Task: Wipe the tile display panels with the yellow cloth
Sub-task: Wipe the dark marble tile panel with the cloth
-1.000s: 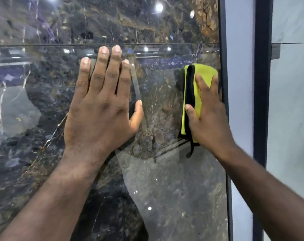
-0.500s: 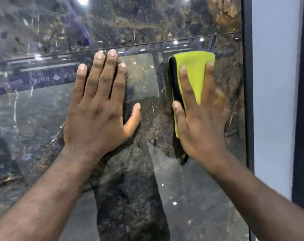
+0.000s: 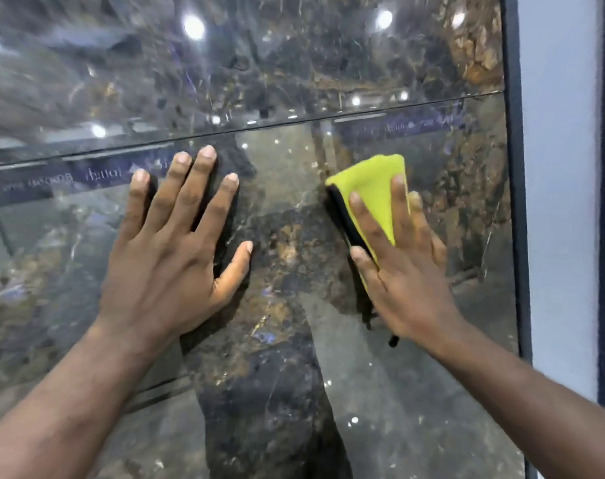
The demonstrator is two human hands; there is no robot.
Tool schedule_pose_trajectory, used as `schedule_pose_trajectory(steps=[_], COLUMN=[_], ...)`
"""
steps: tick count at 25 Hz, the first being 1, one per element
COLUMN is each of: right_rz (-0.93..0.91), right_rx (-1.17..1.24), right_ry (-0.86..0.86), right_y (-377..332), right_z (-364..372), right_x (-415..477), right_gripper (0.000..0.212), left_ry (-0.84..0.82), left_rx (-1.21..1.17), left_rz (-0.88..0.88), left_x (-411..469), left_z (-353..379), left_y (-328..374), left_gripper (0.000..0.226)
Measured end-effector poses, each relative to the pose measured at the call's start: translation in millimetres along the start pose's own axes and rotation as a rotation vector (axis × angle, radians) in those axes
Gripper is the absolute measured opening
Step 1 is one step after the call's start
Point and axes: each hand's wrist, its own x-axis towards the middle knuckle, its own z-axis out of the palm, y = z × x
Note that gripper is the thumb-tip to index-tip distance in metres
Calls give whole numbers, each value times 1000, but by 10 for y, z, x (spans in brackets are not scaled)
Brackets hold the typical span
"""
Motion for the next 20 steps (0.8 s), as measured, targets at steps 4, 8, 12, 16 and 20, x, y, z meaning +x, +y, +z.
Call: schedule_pose_trajectory(steps=[4,8,12,16,20], right_rz=[252,2,86,178,112], right_rx=[134,23,55,118,116], right_ry=[79,27,35,94,-5], right_y=[-208,-809,-785,-1172,-1158], right_z=[-54,237,171,220,317], right_x=[398,6,13,65,-392], right_gripper=[67,65,66,65,66], left_ry=[-15,-30,-22,-39,-51], left_rx=[-16,-43,-28,-27,-38], left_rz=[-3,-31,20,24,24], left_x=[-308,-528,-674,-695,-702], left_z=[-93,-79,-19,-4,-2], left_y=[-370,-548,-669,-643,-640], left_gripper=[77,76,76,77,77])
